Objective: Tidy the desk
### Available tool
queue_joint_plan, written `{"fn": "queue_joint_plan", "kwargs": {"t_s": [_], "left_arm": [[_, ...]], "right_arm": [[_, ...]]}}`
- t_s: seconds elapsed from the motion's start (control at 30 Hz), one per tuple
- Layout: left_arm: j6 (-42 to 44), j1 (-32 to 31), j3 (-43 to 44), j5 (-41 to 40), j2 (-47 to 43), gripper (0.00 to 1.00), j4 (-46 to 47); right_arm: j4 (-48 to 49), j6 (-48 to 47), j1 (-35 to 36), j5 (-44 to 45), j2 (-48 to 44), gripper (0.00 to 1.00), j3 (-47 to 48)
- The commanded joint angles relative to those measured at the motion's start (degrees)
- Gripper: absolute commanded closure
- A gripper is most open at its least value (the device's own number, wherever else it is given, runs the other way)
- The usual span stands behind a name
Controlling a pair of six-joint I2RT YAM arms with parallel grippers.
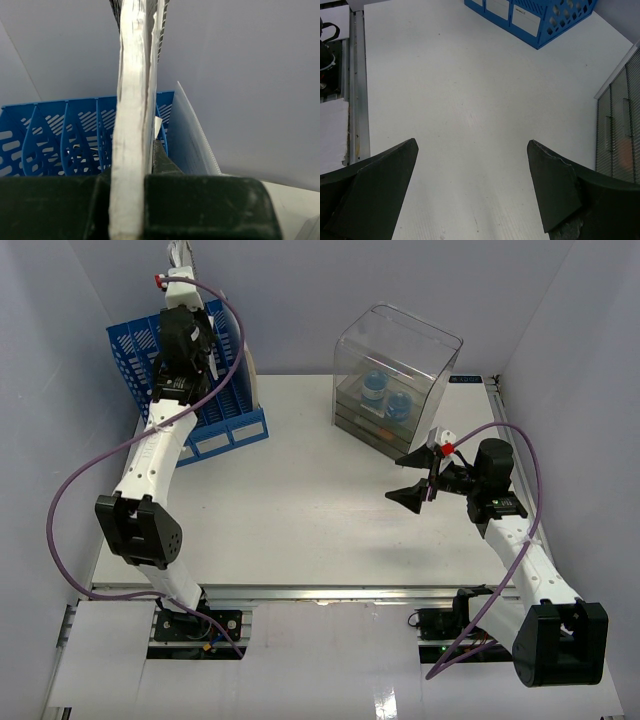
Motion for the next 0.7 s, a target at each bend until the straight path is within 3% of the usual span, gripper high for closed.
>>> {"fn": "queue_joint_plan", "kwargs": {"t_s": [0.0, 0.33, 0.67], "left_arm": [[-1.8, 0.3, -0.9, 1.0, -1.3, 1.00, 3.2], [-3.6, 0.3, -3.3, 2.3, -0.2, 1.00, 3.6], [-2.1, -2.8, -0.3, 3.2, -1.3, 1.00, 4.2]], "right_arm": [[2.1, 0.4, -0.4, -1.4, 0.2, 0.04, -0.2], [2.0, 0.4, -0.8, -1.5, 0.1, 0.04, -0.1], [2.0, 0.4, -0.8, -1.7, 0.3, 0.04, -0.1]]}}
